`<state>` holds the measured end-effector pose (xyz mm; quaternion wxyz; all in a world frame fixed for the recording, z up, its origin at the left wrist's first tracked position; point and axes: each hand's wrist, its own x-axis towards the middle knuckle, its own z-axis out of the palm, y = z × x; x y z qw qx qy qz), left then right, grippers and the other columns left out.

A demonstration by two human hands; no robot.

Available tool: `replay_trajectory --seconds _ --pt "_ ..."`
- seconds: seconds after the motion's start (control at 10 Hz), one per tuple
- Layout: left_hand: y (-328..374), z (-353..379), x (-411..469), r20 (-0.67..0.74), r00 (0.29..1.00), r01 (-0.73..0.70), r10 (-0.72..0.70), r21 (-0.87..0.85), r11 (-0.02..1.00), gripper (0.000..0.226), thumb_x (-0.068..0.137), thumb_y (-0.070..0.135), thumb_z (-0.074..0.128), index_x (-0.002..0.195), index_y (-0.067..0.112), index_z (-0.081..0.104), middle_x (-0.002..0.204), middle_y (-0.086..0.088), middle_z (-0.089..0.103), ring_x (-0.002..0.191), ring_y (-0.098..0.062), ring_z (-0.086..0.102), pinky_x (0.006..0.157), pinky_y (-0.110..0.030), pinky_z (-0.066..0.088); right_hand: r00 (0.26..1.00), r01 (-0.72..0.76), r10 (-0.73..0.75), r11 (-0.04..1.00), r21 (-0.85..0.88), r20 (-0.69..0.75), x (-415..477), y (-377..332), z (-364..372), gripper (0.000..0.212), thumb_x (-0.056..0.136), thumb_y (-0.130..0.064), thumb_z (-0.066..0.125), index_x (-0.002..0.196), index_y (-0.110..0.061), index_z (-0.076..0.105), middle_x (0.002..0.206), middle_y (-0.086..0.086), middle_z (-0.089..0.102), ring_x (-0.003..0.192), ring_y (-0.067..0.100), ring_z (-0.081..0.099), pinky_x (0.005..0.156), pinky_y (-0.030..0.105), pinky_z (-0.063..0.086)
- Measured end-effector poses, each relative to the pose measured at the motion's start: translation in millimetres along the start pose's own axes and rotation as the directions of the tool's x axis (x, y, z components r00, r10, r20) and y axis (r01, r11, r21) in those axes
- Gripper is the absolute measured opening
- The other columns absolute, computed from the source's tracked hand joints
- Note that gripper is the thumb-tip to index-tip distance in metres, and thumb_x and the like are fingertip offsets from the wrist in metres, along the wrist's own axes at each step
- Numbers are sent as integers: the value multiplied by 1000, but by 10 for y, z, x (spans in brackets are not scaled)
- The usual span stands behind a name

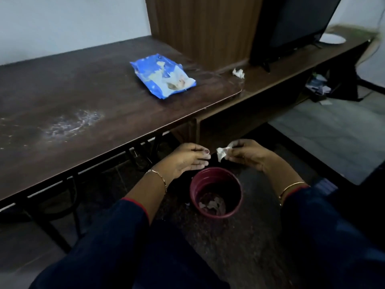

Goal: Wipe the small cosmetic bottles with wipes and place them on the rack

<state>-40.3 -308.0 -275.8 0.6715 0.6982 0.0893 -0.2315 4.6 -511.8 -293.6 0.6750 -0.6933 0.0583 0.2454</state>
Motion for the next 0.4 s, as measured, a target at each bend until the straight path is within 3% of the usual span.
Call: replay_trajectory --seconds 0.1,0.2,0.3,0.4 --pt "-121 -42 170 -60 997 40 -40 -5 999 7 91 10 57 97 11 61 108 -12 65 94 -21 65 84 -29 53 990 -101 102 995 16 -99 233 272 -80 16 82 5 65 96 0 61 90 16 65 80 19 67 75 28 59" --pt "-210 -103 296 -115 991 67 -68 -15 998 7 91 10 56 95 12 61 110 -12 65 92 -20 64 83 -28 52 974 -154 156 988 23 -166 330 418 -99 22 86 10 56 106 4 60 105 19 61 97 28 63 76 28 57" --pt "-302 -166 402 -119 989 91 -92 -17 996 12 91 11 56 103 9 61 112 -13 65 94 -21 64 82 -28 52 954 -167 168 986 22 -247 425 515 -133 25 87 9 54 112 8 58 110 20 59 91 26 63 67 21 55" --pt "-358 -207 464 -139 985 93 -99 -46 995 7 90 10 57 96 12 61 110 -12 64 90 -19 64 82 -29 52 939 -201 198 979 19 -282 461 561 -135 21 88 2 56 109 4 60 114 20 62 79 20 64 67 22 55"
